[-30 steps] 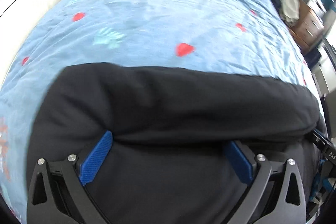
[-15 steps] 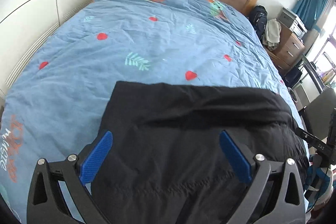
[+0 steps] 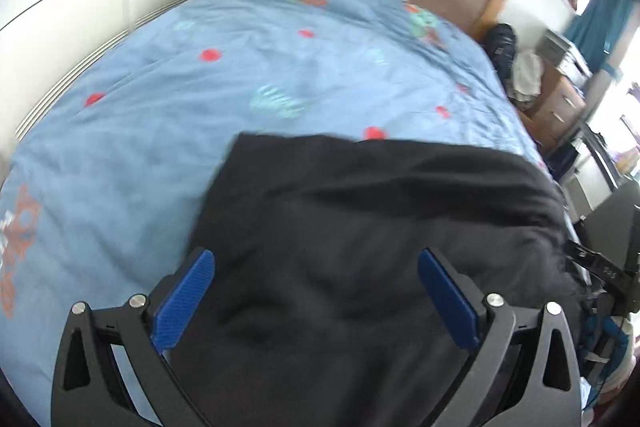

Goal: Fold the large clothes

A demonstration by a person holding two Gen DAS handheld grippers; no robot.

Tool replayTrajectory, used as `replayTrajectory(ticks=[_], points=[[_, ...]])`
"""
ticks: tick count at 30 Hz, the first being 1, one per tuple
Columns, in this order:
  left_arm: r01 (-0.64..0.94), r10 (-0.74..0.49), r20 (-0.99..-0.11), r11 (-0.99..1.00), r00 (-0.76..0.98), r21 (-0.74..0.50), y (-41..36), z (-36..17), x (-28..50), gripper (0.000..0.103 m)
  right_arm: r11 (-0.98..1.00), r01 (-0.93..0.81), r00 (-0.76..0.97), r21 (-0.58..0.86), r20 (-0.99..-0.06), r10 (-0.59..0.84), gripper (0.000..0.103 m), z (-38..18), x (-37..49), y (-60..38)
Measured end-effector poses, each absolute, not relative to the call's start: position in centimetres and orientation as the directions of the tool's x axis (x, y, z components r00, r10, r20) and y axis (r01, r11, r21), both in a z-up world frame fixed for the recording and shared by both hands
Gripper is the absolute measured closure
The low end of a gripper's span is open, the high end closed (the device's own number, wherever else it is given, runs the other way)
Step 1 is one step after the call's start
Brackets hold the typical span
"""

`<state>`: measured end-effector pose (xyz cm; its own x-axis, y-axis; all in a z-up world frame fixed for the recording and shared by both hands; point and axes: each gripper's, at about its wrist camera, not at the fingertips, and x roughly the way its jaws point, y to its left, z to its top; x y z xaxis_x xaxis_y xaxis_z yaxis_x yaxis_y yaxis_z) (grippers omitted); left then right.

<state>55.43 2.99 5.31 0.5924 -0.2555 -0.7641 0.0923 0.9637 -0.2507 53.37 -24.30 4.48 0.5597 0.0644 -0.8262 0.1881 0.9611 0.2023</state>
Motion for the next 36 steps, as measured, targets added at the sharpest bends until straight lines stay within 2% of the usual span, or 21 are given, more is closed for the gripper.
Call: replayTrajectory(ticks=[6,8,9,11,14,19,23,28,33,36], points=[[0.216,-0.327,-0.791,0.944,0.517,-0.249,-7.5,5.4,59.7,0.0,0.971,0.075,0.561,0.228,-0.815,0.148,0.005,4.9,56.6,-19.2],[0.22,-0.299,-0.819,0.951,0.49,-0.216,-10.0,4.1,61.0,0.0,0.973,0.066,0.551,0.222,-0.821,0.15,0.005,4.4,57.7,-18.3],[0.206,-0.239,-0.848,0.966,0.472,-0.157,-11.2,2.8,62.0,0.0,0.972,0.069,0.542,0.224,-0.827,0.152,0.005,4.0,58.2,-18.3],[0.192,-0.216,-0.871,0.971,0.441,-0.143,-11.7,1.3,63.3,0.0,0.971,0.089,0.522,0.222,-0.84,0.144,0.005,3.2,58.9,-18.9],[0.139,-0.243,-0.881,0.969,0.406,-0.204,-10.4,0.5,64.5,0.0,0.965,0.151,0.501,0.214,-0.858,0.112,0.005,1.7,59.2,-22.3],[0.055,-0.206,-0.91,0.978,0.36,-0.199,-7.6,0.4,65.7,0.0,0.895,0.342,0.46,0.288,-0.881,0.108,0.004,-0.4,58.3,-30.9],[0.031,-0.132,-0.898,0.991,0.42,-0.131,-5.0,2.2,64.9,0.0,0.887,0.425,0.413,0.179,-0.91,-0.015,0.004,0.5,56.0,-34.6],[0.101,-0.257,-0.844,0.966,0.471,-0.237,-2.3,4.9,60.4,0.0,0.907,0.308,0.534,0.286,-0.841,0.084,0.004,4.5,51.6,-33.4],[0.085,-0.235,-0.87,0.972,0.434,-0.22,-1.0,3.0,58.3,0.0,0.938,0.184,0.511,0.293,-0.844,0.163,0.004,3.8,47.9,-29.0],[-0.002,-0.162,-0.902,0.984,0.401,-0.178,1.9,1.0,57.9,0.0,0.941,0.223,0.469,0.255,-0.874,0.126,0.004,1.7,46.3,-29.8]])
